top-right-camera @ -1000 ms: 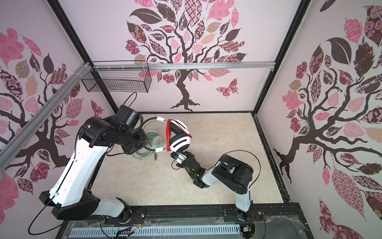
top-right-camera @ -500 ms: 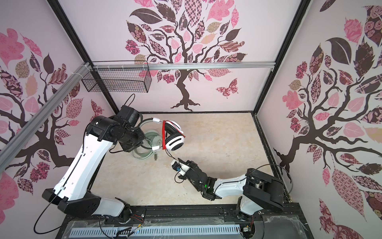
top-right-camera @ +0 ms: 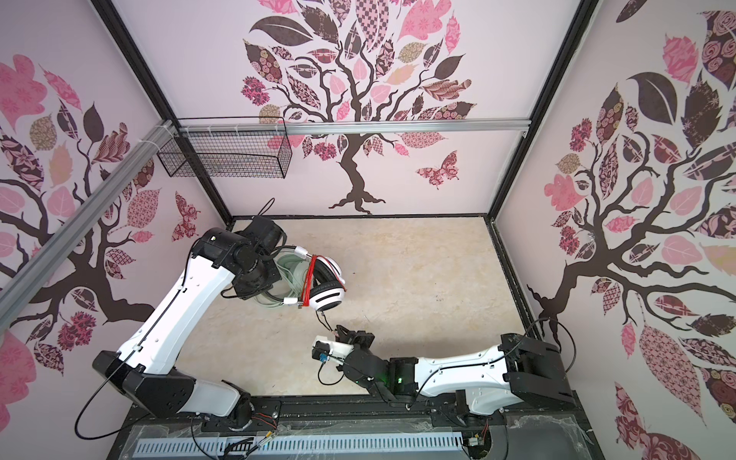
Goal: Wrap the headphones
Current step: 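Pull the plugs toward the robot with the right gripper while the left lowers the headset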
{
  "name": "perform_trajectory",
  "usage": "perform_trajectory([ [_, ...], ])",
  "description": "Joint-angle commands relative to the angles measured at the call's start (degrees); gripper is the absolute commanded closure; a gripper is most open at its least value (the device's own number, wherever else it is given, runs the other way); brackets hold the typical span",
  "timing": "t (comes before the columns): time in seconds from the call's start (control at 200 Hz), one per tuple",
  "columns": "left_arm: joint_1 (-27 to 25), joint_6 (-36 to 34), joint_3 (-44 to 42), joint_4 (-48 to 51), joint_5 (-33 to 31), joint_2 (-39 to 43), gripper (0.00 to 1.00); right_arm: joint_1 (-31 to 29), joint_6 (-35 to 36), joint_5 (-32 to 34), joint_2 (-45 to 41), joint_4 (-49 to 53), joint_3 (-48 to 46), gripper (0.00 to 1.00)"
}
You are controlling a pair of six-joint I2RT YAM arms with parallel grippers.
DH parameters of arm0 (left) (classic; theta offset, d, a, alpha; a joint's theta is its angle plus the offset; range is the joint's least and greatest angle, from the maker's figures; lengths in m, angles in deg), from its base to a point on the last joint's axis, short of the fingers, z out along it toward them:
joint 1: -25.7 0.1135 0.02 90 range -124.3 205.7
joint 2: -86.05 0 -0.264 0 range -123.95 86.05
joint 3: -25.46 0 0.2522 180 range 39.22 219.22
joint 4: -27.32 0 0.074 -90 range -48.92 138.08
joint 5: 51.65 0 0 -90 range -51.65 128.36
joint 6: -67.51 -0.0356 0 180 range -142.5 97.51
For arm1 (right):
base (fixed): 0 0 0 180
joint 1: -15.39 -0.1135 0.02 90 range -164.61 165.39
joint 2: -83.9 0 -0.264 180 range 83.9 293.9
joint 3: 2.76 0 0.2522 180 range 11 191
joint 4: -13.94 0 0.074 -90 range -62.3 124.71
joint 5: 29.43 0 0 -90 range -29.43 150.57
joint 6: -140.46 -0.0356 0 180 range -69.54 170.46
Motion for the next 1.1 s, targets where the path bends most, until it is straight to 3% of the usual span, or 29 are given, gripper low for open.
perform_trajectory([
  [0.0,0.5,2.6,-3.4,-8.0,-4.1,1.9,1.00,-1.8,1.2,2.6,-0.6,7.8,4.0,1.00],
  [0.325,-0.2,4.1,-4.8,-10.4,2.5,2.0,1.00,-2.2,-1.6,-3.5,3.0,14.1,9.1,1.00],
  [0.585,-2.4,5.0,-6.7,-10.3,0.5,1.1,1.00,-2.2,-2.7,-4.9,4.4,15.8,14.9,1.00],
  [0.86,-2.5,4.1,-11.0,-10.5,-3.5,2.2,1.00,-2.2,0.2,-3.1,-0.1,22.0,17.6,1.00],
  [1.095,-4.0,0.5,-16.4,-10.0,-4.6,3.3,1.00,-2.2,-3.2,-10.9,-1.0,34.6,20.0,1.00],
])
